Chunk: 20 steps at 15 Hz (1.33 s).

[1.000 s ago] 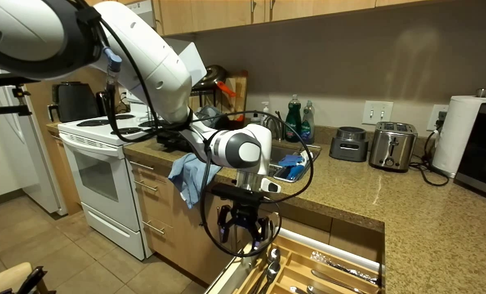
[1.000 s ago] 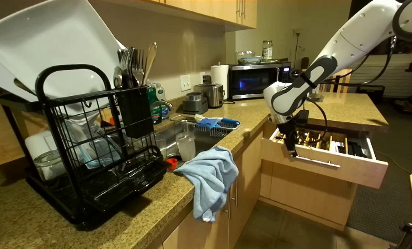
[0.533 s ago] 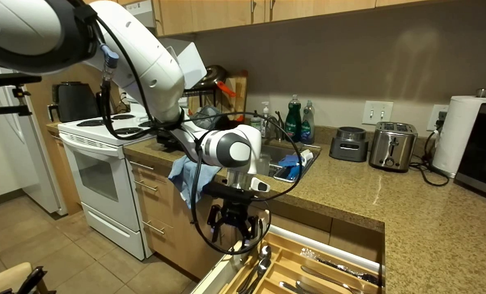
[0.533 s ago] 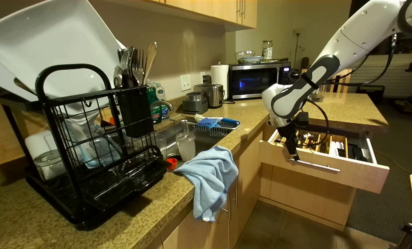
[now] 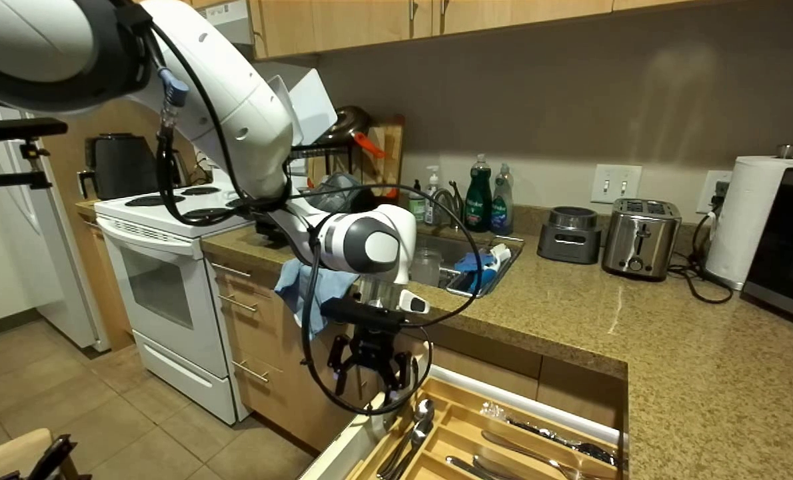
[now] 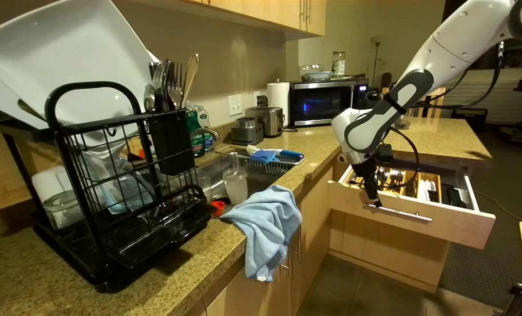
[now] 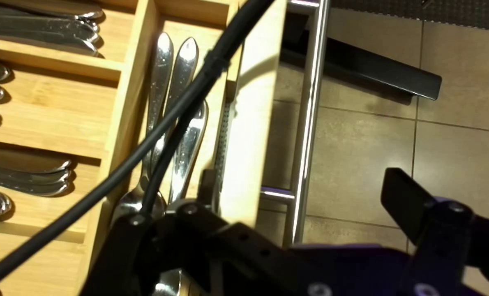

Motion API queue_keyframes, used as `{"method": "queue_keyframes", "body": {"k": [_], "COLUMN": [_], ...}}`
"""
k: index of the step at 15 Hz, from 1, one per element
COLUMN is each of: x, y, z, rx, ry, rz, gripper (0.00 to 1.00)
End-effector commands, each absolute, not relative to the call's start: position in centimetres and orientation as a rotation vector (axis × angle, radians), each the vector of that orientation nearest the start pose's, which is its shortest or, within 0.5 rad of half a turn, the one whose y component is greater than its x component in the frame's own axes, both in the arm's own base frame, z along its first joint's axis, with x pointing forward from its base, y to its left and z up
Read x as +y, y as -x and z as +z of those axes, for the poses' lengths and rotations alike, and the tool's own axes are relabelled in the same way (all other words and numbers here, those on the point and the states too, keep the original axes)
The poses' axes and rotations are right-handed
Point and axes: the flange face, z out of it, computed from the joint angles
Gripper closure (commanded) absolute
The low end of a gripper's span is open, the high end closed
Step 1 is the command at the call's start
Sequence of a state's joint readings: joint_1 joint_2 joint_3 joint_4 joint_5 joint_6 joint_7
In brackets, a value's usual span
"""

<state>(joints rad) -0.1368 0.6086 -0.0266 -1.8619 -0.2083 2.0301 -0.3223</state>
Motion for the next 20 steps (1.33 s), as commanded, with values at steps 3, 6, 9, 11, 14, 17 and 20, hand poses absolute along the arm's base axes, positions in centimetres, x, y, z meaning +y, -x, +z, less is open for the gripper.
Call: {"method": "queue_keyframes", "body": {"k": [3,6,9,11,14,17,20], "x": [-9.6,-9.9,-10.7,-11.2,-11.7,-11.6,-10.7], "y": [-56.3,-56.7,-57.5,-57.9,-58.1,-57.9,-57.5], "z": [17.0,17.2,18.3,19.3,20.6,21.8,23.6], "rx": [-0.547,-0.503,-0.42,-0.364,-0.27,-0.201,-0.19], "ry": [3.072,3.149,3.275,3.376,3.529,3.62,3.635], "rz": [0.734,0.696,0.631,0.571,0.469,0.379,0.316], "gripper": [0.0,0.0,0.0,0.0,0.0,0.0,0.0]}}
